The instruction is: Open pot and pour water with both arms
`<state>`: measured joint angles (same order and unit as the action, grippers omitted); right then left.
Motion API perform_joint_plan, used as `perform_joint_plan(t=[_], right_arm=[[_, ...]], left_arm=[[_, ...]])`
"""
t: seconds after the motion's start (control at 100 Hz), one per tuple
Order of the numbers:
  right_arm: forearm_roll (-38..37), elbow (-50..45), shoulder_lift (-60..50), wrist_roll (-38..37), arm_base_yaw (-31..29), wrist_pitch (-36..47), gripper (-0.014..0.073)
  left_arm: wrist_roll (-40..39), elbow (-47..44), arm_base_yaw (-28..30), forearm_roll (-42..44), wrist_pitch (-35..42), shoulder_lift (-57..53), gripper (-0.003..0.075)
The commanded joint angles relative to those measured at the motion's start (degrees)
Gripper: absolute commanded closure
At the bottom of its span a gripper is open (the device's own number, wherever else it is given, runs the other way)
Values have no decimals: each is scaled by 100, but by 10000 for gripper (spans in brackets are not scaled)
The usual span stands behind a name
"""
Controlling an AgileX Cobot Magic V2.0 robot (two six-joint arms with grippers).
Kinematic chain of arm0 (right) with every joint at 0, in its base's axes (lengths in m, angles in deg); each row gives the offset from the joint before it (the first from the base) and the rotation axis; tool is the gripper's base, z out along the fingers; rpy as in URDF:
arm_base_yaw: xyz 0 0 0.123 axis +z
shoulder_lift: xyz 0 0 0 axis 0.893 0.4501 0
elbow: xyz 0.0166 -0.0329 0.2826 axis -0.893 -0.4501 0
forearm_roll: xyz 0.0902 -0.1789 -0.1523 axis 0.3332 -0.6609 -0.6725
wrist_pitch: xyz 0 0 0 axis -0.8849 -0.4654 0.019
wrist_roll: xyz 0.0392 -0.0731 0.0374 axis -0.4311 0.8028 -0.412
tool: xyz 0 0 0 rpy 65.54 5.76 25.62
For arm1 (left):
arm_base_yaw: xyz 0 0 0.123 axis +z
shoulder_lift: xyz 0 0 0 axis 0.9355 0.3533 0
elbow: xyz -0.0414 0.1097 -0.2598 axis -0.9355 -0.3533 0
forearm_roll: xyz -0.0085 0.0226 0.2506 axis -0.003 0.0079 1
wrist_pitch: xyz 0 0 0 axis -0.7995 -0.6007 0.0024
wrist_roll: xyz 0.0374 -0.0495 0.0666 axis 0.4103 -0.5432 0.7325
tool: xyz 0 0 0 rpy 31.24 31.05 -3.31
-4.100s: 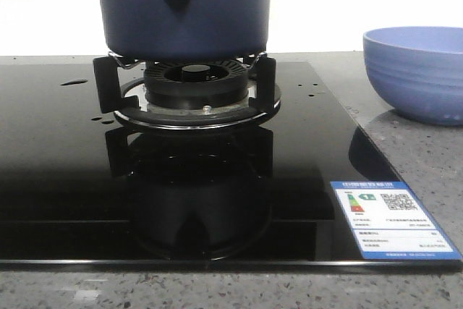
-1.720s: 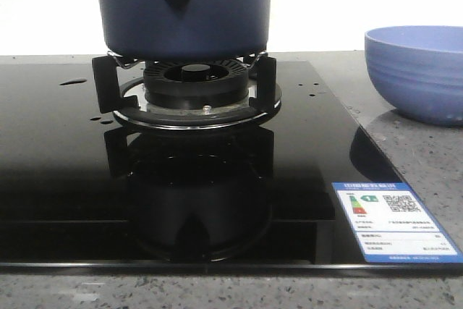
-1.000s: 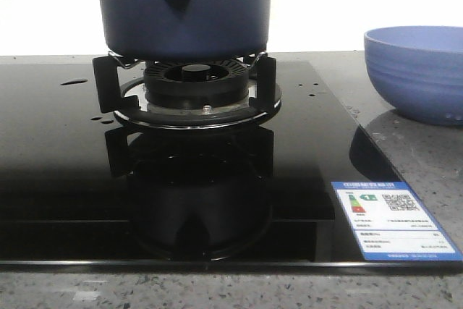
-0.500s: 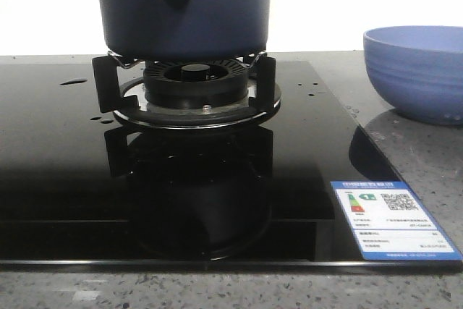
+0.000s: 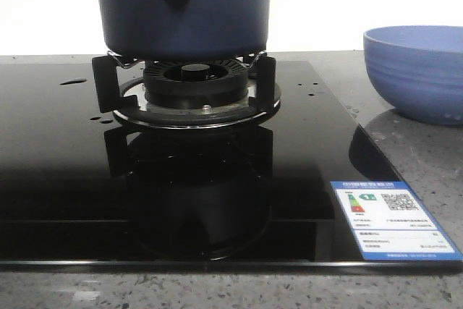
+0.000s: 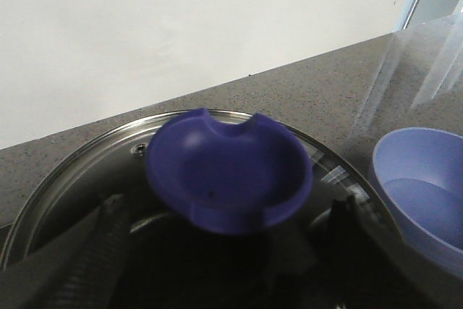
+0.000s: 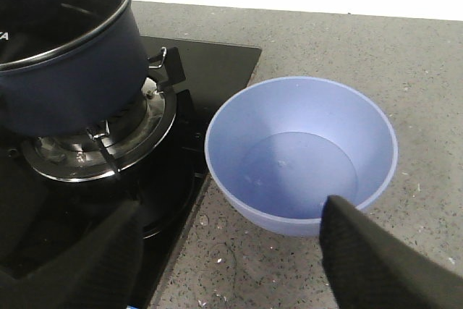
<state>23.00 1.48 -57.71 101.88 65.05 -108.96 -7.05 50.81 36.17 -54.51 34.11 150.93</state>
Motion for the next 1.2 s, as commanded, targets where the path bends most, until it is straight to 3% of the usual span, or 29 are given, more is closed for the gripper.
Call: perform_joint_plan(t=[0.0,0.39,0.7,1.02,1.19], right_arm=[[67,181,70,51,1,347,126],[67,181,70,51,1,336,126],[67,181,70,51,1,327,126],[-50,171,140,51,1,303,126],[-50,426,735,51,1,32,126]], left_arm=[[29,422,-51,-103,374,110,189],[29,896,-51,-92,459,642,199],[39,896,-51,11,412,642,341],[39,896,-41,74,397,345,341],[39,896,160,166,377,24,341]])
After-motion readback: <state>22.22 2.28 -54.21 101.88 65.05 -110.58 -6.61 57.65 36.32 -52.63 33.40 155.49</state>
